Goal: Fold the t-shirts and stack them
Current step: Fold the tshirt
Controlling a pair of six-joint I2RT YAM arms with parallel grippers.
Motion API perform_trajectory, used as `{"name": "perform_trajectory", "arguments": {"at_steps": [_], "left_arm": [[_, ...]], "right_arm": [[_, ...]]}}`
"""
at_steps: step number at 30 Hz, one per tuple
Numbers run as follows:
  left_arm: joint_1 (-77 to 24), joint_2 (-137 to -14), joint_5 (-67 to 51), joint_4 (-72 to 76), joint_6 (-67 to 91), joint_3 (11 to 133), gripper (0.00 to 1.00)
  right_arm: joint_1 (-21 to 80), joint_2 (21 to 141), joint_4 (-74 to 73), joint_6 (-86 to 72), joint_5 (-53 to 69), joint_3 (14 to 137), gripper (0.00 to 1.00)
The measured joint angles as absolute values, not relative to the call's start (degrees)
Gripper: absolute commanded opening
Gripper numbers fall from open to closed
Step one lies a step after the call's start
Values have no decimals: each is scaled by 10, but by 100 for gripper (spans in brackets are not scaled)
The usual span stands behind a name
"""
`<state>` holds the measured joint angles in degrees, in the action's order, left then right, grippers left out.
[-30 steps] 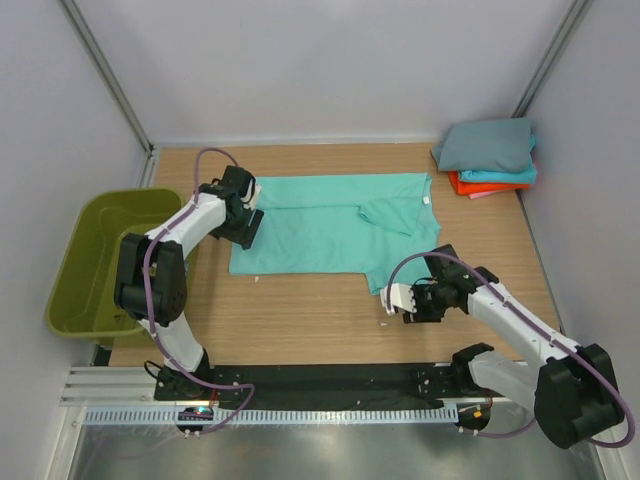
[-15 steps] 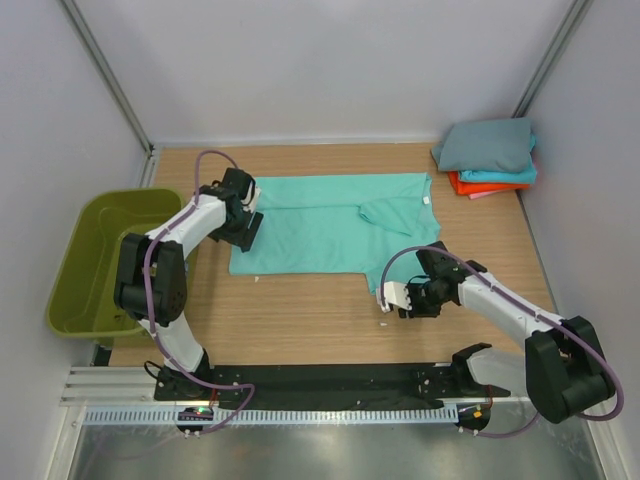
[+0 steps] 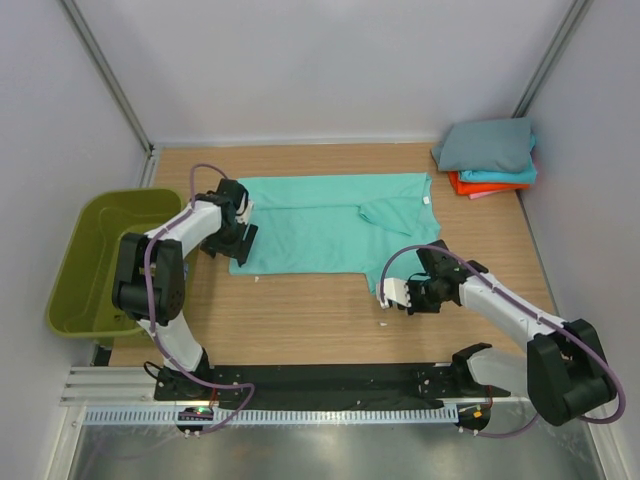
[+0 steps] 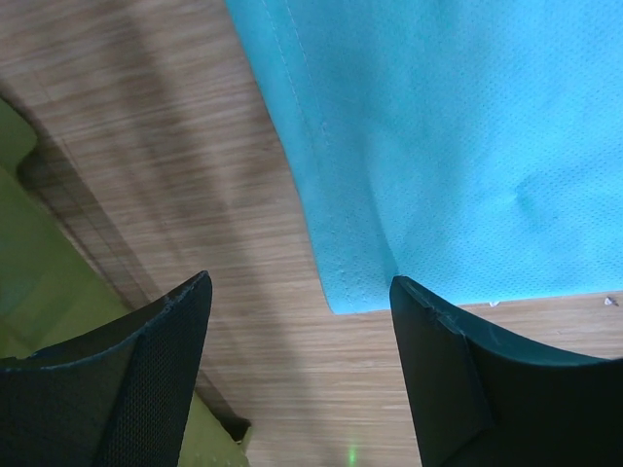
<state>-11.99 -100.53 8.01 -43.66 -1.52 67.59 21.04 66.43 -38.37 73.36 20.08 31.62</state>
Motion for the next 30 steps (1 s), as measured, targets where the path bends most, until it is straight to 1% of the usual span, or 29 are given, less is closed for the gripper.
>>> {"name": "perform_trajectory", "arguments": {"at_steps": [1, 6, 8, 10, 14, 22, 25, 30], "left_arm": [[-119, -1005, 77, -438, -14, 673, 72], [-117, -1005, 62, -441, -12, 672, 70], [-115, -1005, 58, -442, -9, 672, 66], [-113, -1005, 50, -442, -6, 672, 59], [-108, -1005, 30, -450, -4, 672, 54], [-91, -983, -21, -472, 3, 655, 54], [-90, -977, -35, -475, 8, 649, 51], [-89, -978, -59, -475, 11, 648, 50]], "right_arm": [[210, 662, -383, 731, 201, 316, 1], [210, 649, -382, 722, 199, 316, 2], [211, 647, -382, 719, 198, 316, 1], [211, 647, -381, 716, 197, 315, 1], [210, 647, -379, 714, 194, 315, 2], [210, 649, -372, 704, 190, 314, 1], [211, 654, -370, 702, 189, 314, 1], [211, 664, -367, 699, 183, 314, 1]]}}
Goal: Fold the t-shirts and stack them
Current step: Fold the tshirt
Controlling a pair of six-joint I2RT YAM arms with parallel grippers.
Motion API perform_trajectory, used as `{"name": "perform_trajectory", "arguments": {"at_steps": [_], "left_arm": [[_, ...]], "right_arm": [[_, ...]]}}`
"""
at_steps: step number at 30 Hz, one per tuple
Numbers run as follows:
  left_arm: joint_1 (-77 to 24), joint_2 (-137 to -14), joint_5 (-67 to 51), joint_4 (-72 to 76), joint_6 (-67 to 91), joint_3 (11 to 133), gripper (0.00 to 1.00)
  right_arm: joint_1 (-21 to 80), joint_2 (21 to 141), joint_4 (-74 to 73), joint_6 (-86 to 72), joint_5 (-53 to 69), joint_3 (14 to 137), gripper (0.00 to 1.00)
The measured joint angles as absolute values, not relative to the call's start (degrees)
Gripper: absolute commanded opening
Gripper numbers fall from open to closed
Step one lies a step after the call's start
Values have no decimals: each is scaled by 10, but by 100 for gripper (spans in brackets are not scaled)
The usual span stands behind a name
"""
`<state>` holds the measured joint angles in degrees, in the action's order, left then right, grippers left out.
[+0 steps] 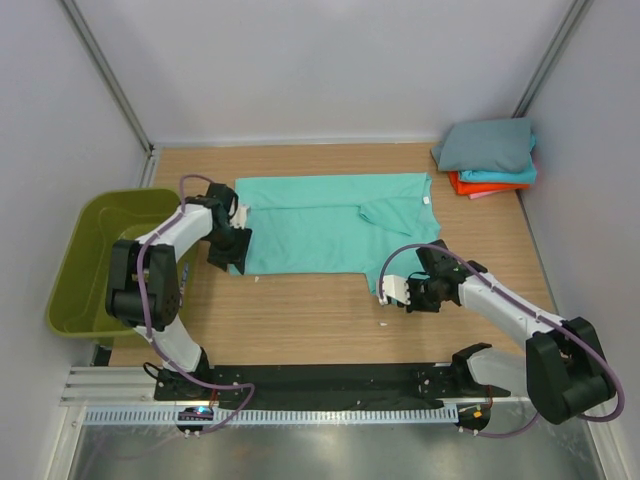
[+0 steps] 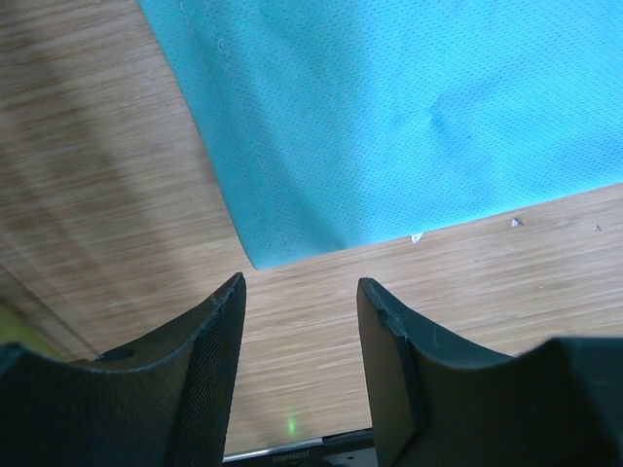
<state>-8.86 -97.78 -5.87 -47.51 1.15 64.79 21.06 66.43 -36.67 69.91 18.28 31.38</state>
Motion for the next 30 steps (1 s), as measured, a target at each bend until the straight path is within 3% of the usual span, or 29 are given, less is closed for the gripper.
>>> {"name": "perform_trajectory", "arguments": {"at_steps": [10, 20, 27, 30], "left_arm": [[-74, -1023, -73, -473, 13, 648, 47], [-67, -1038, -77, -475, 13, 656, 31], [-67, -1038, -78, -474, 12, 655, 27], [-67, -1038, -81, -473, 11, 655, 13]], "right_arm": [[210, 670, -357, 684, 178, 314, 1], [210, 679, -352, 675, 176, 314, 1], [210, 686, -343, 671, 176, 317, 1], [211, 687, -342, 671, 176, 317, 1]]}}
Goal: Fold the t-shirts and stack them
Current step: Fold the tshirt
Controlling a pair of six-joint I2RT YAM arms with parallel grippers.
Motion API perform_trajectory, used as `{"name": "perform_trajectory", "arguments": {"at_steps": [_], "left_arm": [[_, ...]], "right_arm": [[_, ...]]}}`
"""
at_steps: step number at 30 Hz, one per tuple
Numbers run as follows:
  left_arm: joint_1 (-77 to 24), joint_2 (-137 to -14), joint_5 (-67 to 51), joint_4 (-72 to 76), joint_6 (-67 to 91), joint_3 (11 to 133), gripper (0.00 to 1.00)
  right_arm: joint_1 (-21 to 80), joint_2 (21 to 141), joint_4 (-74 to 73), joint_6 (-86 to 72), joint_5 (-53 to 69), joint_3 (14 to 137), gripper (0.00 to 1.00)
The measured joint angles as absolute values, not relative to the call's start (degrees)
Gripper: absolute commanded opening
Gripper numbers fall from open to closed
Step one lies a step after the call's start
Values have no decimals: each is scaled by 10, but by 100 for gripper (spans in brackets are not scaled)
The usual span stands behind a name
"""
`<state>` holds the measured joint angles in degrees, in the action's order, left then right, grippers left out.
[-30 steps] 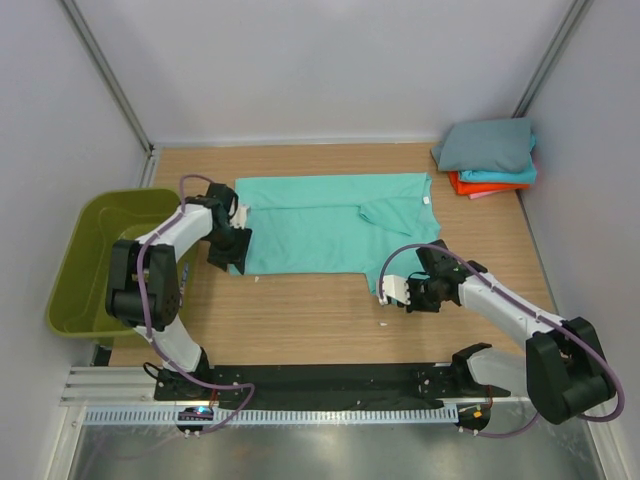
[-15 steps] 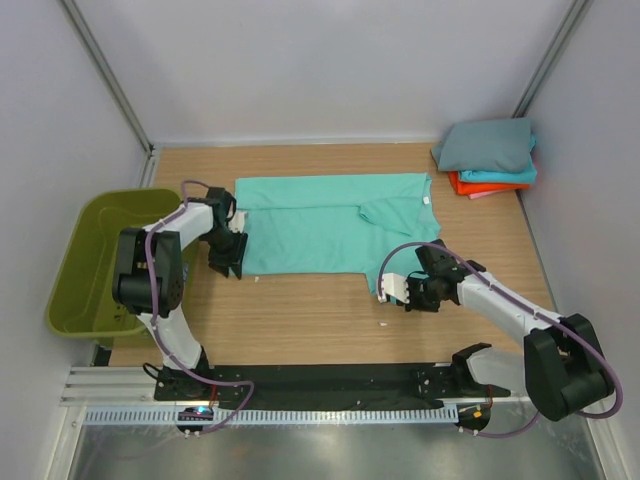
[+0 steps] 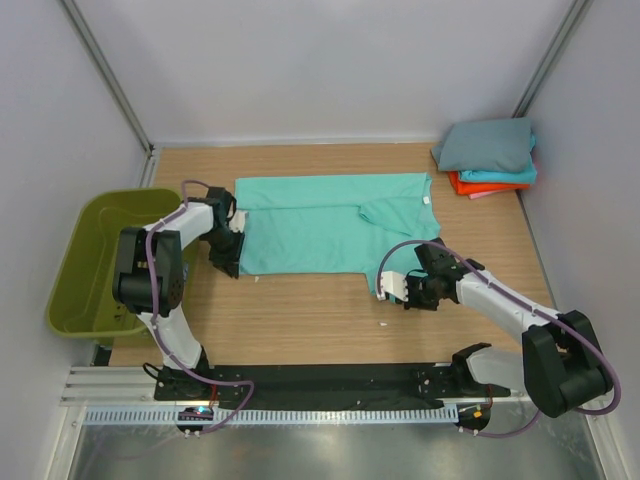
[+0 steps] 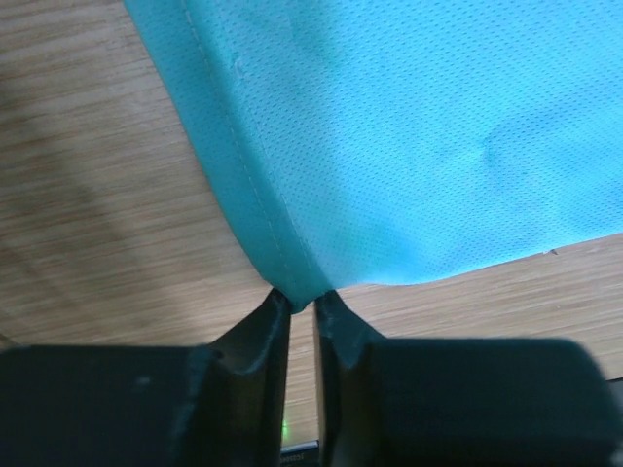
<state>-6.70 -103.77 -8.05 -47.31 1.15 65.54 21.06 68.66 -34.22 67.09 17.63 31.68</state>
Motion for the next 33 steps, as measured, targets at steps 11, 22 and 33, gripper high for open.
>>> {"name": "perform_trajectory", "arguments": {"at_steps": [11, 22, 33], "left_arm": [[-67, -1030, -95, -474, 5, 652, 0], [-67, -945, -112, -538, -36, 689, 0], [-67, -978, -121, -627, -94, 767, 0]], "right_arm": [[210, 686, -333, 644, 163, 320, 1], [210, 626, -325, 564, 125, 397, 2], [202, 637, -288, 515, 92, 484, 1]]}}
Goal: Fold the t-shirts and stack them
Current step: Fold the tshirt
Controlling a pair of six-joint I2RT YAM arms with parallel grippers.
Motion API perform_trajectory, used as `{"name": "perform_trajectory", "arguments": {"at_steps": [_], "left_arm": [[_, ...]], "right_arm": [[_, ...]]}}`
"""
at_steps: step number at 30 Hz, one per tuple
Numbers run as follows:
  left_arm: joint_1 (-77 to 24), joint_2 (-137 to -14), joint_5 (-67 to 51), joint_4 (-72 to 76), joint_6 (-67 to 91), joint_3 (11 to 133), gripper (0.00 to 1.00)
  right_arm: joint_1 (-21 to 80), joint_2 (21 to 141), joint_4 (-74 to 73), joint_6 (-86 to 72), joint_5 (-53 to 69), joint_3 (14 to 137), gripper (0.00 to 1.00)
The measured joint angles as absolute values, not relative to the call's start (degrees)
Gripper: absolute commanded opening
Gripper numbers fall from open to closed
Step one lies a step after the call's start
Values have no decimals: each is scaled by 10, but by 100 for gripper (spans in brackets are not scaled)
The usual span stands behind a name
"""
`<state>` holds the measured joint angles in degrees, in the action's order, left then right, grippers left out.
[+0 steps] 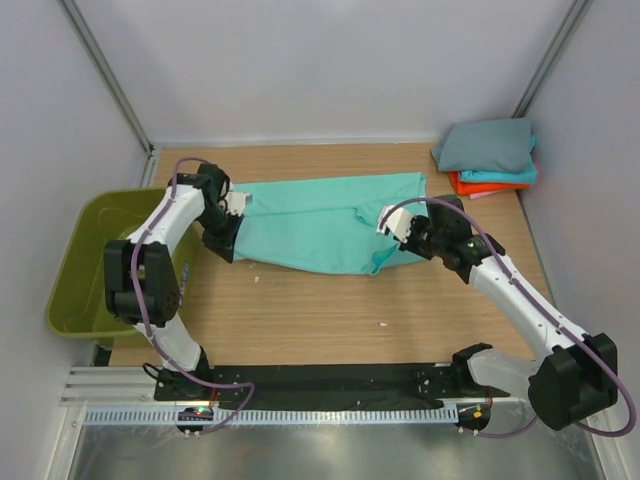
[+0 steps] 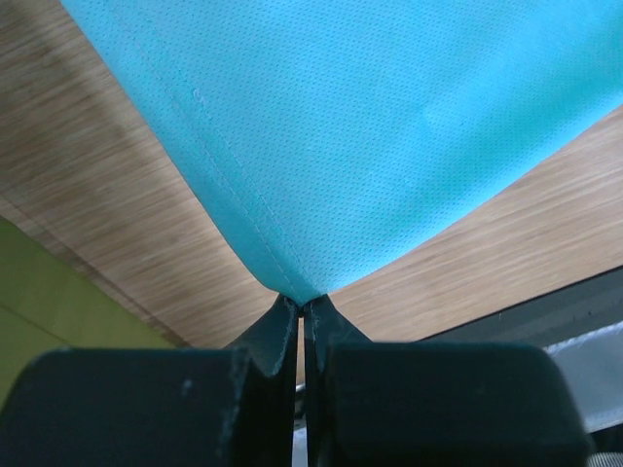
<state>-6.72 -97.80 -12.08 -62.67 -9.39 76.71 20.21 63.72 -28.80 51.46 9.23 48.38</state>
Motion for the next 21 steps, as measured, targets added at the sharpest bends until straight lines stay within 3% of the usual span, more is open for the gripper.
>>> {"name": "perform_trajectory", "arguments": {"at_steps": [15, 21], "left_arm": [[-57, -1126, -140, -732, -144, 921, 0], [-40, -1187, -150, -753, -139, 1064, 0]], "right_arm": [[127, 840, -181, 494, 90, 638, 2], [114, 935, -159, 494, 105, 748, 2]]}}
